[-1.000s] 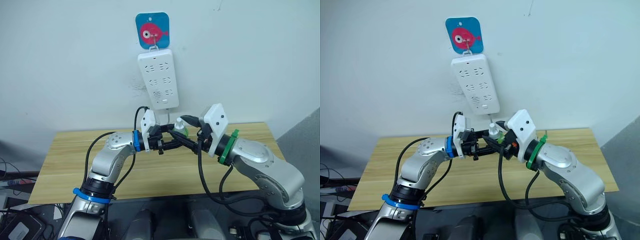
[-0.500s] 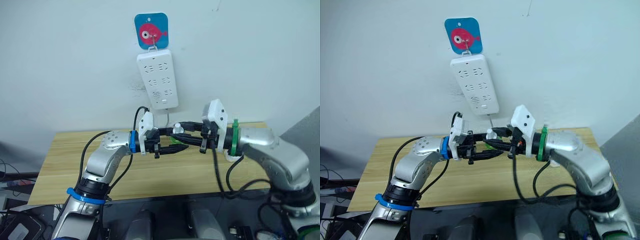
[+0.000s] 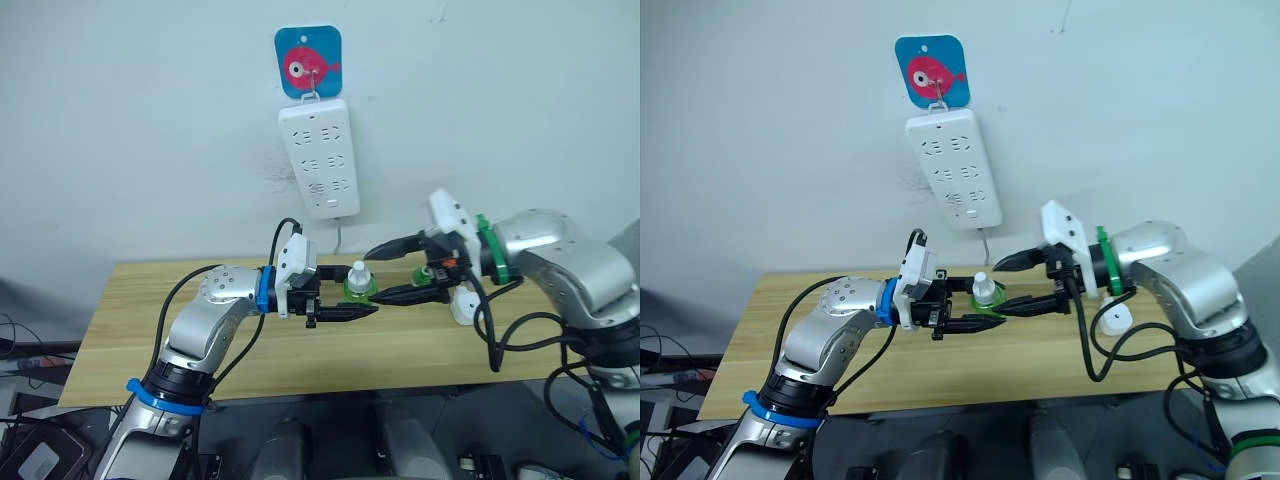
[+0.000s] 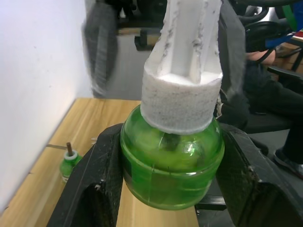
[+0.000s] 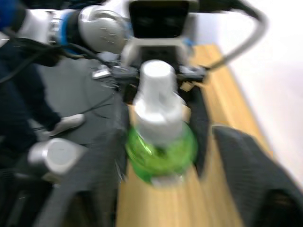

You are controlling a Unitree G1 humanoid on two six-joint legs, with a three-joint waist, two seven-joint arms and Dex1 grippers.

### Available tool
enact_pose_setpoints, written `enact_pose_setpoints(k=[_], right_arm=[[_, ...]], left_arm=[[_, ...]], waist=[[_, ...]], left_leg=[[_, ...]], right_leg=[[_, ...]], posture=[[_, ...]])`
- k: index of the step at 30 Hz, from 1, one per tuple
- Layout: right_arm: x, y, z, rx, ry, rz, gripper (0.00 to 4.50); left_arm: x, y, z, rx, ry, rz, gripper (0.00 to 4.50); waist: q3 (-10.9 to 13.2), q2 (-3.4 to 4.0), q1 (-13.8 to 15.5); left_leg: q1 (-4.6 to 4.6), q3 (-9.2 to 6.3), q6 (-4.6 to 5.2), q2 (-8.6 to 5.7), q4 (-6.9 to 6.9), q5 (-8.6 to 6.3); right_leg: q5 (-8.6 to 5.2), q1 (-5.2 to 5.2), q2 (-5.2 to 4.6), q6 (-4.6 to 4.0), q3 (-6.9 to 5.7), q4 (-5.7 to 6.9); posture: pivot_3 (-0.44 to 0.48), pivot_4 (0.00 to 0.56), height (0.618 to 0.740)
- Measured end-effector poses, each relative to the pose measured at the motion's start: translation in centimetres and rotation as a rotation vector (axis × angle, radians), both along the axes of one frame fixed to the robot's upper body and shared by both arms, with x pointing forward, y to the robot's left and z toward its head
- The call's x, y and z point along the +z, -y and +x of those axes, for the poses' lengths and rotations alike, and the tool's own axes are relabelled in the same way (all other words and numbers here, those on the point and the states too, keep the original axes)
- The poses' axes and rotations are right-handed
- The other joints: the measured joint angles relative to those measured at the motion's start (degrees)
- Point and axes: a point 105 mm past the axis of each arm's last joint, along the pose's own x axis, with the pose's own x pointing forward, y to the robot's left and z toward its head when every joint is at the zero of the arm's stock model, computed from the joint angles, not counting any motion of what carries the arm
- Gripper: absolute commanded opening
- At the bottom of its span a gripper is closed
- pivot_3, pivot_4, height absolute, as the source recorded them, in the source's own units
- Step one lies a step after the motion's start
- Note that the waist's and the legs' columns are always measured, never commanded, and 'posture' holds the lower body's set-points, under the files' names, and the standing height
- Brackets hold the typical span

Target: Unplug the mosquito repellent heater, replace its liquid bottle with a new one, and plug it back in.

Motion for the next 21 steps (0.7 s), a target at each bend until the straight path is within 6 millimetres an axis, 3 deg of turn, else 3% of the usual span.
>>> enact_pose_setpoints(k=[3, 5, 9, 15, 21], right_arm=[[0.3, 1.8, -0.8, -0.095, 0.016, 0.007, 3.60], [0.1, 2.0, -1.7, -0.146, 0.023, 0.028, 3.60], [-0.1, 0.0, -2.8, -0.230, 0.081, 0.116, 3.60], [-0.4, -3.7, -1.3, -0.381, 0.153, 0.213, 3.60], [-0.7, -4.4, -0.2, -0.419, 0.159, 0.208, 3.60]], left_arm=[[-0.1, -0.2, 0.3, 0.043, 0.005, -0.022, 2.34], [0.1, -0.2, 0.6, 0.072, 0.024, -0.034, 2.34], [0.0, 0.0, 1.0, 0.103, 0.041, -0.055, 2.34], [-0.2, 0.3, 0.8, 0.100, 0.050, -0.056, 2.34], [-0.6, 0.6, 0.7, 0.088, 0.038, -0.049, 2.34]], waist=[[0.0, -0.02, 0.1], [0.0, -0.01, 0.1], [-0.2, -0.04, -0.4], [-0.8, -0.02, -1.0], [-1.1, 0.00, -1.0]], left_leg=[[-0.06, -0.04, 0.00, 0.02, 0.00, 0.00], [-0.05, -0.01, 0.00, 0.02, 0.00, 0.00], [0.08, 0.13, -0.01, 0.08, 0.00, 0.01], [0.18, 0.15, -0.02, 0.02, -0.01, 0.01], [0.16, 0.11, -0.01, 0.01, -0.02, 0.00]], right_leg=[[0.00, -0.01, 0.00, 0.00, -0.03, -0.02], [0.00, -0.02, 0.01, 0.00, -0.01, 0.02], [0.00, -0.03, 0.08, 0.00, 0.11, 0.16], [0.00, 0.01, 0.18, 0.01, 0.15, 0.18], [0.00, 0.03, 0.18, 0.01, 0.11, 0.12]], posture=[[-0.173, 0.144, 0.740], [-0.174, 0.142, 0.740], [-0.179, 0.139, 0.740], [-0.182, 0.135, 0.740], [-0.173, 0.134, 0.740]])
